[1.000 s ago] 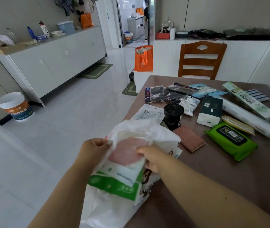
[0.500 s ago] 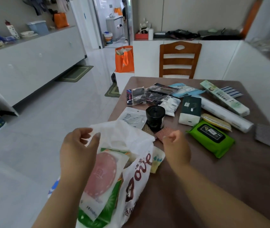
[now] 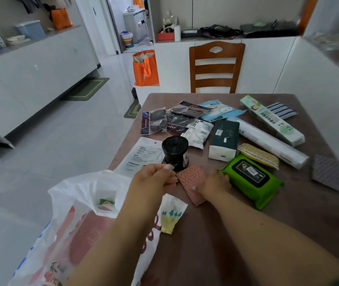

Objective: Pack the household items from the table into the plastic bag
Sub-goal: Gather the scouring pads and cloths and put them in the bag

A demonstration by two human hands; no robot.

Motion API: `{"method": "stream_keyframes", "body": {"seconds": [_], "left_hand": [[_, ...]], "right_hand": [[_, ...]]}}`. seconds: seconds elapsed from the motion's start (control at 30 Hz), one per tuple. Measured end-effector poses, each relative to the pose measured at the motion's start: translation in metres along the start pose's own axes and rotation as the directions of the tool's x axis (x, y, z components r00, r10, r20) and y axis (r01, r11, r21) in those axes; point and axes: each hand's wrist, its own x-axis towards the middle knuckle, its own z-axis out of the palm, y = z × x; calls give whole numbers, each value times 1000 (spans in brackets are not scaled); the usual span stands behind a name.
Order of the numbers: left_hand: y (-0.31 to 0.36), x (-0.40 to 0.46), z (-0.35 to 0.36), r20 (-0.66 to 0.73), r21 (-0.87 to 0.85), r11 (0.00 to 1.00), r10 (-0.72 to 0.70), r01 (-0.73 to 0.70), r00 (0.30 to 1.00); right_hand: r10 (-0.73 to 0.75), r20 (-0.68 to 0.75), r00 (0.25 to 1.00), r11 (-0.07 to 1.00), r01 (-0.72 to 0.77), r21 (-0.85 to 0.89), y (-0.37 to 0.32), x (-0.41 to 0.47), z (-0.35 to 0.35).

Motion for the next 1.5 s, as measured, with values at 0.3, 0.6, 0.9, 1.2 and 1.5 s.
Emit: {"method": "stream_keyframes", "body": {"seconds": [0.3, 0.6, 0.9, 1.2, 1.5], "left_hand": [[16, 44, 36, -19, -146, 959, -248, 243, 969], [27, 66, 4, -139, -328, 926, -241, 185, 960], [14, 95, -54, -119, -508, 828, -340, 237, 933], [3, 107, -81, -131, -700, 707, -265, 100, 955], [-2, 114, -87, -177, -680, 730, -261, 74, 949]], "right_hand": [[-166, 172, 971, 517, -62, 854, 8, -35, -39], [-149, 174, 973, 672, -30, 740, -45, -21, -45], [66, 165, 984, 932, -120, 343, -114, -7, 40], [127, 103, 987, 910, -157, 383, -146, 2, 46], [-139, -35, 990, 803, 134, 581, -151, -11, 22]]}}
